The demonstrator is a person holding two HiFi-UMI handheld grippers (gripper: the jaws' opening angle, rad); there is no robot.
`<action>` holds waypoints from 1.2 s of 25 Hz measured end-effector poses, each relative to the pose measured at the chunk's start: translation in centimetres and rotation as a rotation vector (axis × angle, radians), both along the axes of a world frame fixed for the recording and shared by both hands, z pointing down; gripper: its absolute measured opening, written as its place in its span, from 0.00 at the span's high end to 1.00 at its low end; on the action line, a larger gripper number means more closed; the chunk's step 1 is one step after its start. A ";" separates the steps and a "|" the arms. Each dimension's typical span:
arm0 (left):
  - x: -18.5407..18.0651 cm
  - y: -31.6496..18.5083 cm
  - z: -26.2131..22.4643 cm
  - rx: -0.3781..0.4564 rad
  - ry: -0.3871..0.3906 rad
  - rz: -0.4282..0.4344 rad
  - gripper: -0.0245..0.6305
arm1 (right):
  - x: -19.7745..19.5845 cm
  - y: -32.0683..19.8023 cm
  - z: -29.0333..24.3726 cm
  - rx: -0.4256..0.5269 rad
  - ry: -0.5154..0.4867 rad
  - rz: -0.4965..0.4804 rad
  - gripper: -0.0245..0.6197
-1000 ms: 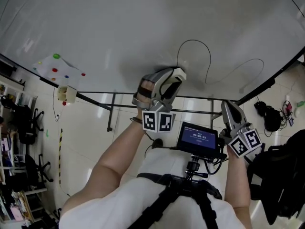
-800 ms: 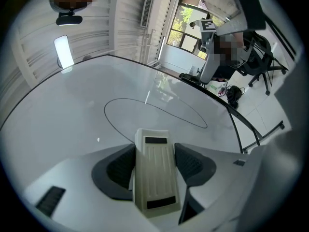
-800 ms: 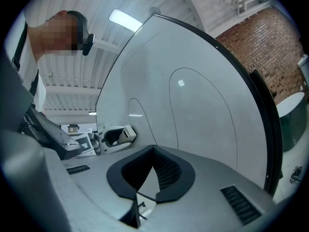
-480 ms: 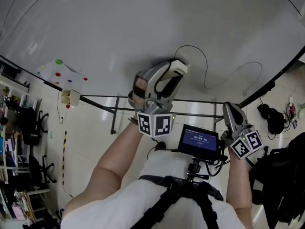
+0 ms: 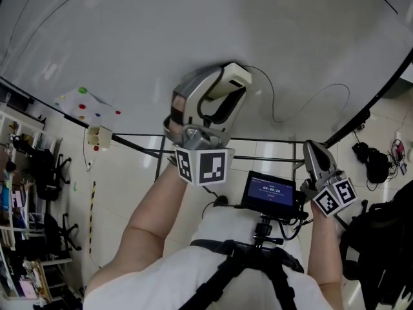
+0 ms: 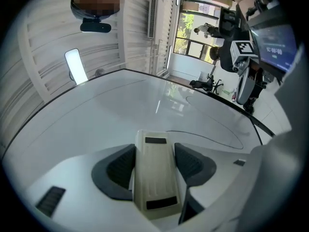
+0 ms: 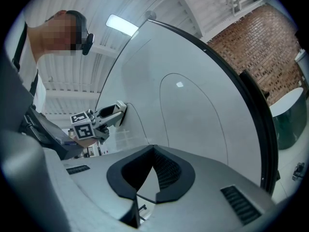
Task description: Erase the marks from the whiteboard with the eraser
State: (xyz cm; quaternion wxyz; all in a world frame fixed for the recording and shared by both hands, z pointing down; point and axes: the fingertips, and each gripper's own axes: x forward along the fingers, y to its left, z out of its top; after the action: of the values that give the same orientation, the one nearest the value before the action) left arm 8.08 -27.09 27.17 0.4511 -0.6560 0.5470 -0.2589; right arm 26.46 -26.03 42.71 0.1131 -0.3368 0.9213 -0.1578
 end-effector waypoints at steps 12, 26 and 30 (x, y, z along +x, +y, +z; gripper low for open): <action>3.8 -0.9 -1.0 0.022 -0.045 0.014 0.51 | 3.1 -1.0 0.4 -0.013 -0.019 0.001 0.94; 9.2 -2.1 5.3 -0.048 -0.129 0.105 0.51 | 5.9 -0.4 1.4 -0.037 -0.025 0.036 0.94; 10.0 -2.3 8.2 -0.079 -0.146 0.120 0.51 | 7.6 -0.1 1.9 -0.045 -0.019 0.068 0.94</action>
State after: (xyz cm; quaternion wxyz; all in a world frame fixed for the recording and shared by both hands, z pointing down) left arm 18.12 -29.37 35.32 0.4784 -0.6842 0.4617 -0.2996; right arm 34.02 -26.10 44.63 0.1197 -0.3687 0.9045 -0.1780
